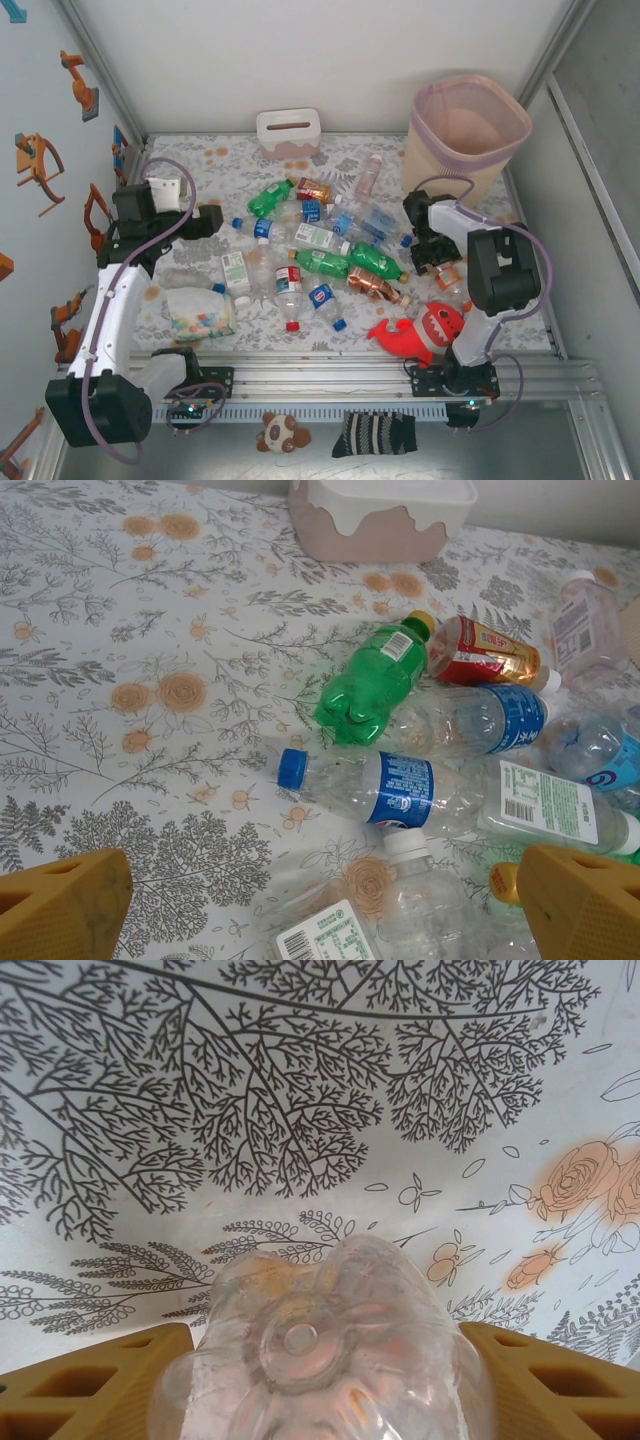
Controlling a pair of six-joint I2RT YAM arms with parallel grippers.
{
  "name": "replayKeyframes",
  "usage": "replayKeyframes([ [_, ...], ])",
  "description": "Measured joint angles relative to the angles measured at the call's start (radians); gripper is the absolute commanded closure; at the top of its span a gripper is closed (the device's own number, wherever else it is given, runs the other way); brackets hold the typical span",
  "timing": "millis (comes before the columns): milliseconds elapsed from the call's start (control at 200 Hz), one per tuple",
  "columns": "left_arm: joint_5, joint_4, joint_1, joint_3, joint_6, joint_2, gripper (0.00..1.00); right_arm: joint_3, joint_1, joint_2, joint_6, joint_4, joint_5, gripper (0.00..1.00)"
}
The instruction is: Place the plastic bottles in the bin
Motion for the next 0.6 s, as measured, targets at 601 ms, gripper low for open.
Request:
replayKeyframes([
  [601,-0.008,0.001,0.001,-0.015,0.0,-0.005,0.02,0.115,0.004,-0.253,0.01,-0.014,-0.064,0.41],
])
